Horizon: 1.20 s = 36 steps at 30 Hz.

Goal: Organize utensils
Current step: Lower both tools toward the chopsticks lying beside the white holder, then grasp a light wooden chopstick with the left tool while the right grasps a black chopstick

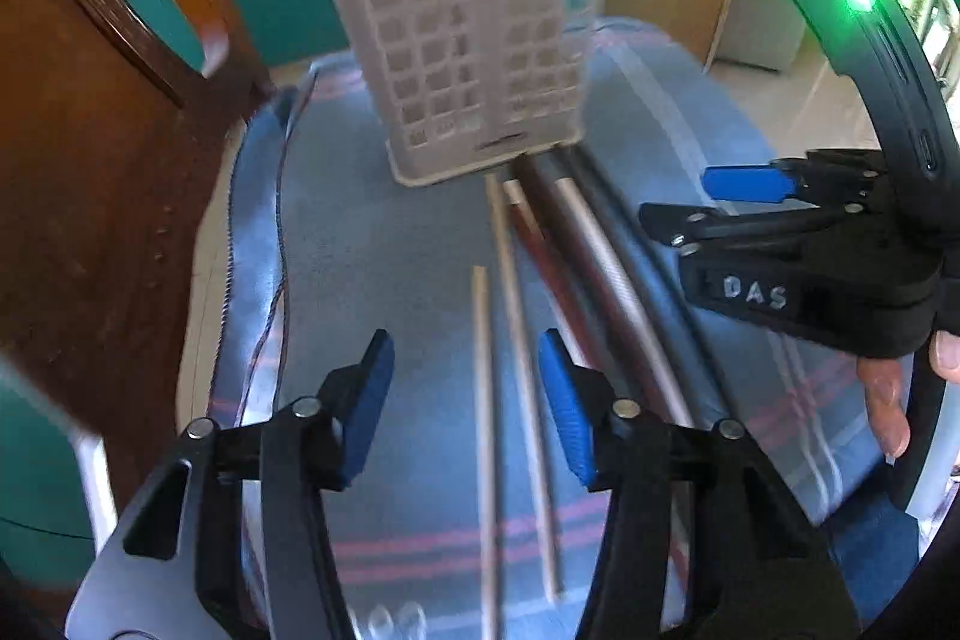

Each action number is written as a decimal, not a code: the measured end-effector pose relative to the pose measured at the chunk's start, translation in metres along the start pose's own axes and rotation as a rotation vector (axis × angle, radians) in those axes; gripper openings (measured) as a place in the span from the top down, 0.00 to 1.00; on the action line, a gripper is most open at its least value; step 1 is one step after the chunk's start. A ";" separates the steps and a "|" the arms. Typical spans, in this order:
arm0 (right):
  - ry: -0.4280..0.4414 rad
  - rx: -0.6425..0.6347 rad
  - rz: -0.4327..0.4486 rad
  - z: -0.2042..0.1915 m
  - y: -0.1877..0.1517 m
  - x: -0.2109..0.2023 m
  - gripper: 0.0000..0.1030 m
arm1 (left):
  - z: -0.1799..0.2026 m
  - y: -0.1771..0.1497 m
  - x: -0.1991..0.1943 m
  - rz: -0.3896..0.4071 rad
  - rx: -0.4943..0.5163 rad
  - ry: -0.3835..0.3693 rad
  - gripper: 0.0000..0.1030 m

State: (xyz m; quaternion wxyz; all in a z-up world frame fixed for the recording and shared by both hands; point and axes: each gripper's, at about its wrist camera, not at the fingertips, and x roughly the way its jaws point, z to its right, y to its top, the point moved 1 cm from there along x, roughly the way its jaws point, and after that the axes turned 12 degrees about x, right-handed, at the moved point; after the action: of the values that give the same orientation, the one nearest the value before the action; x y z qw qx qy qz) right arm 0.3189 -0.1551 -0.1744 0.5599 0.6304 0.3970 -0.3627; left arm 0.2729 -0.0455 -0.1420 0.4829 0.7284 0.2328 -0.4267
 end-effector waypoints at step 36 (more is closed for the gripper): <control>-0.020 0.055 -0.002 0.040 0.015 0.010 0.65 | -0.004 0.005 0.034 -0.188 0.018 0.058 0.53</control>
State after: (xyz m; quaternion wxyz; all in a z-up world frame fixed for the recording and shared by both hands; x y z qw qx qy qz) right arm 0.3365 -0.1949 -0.1813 0.5460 0.6415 0.3819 -0.3801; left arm 0.2963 -0.0465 -0.1675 0.4271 0.7199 0.3101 -0.4508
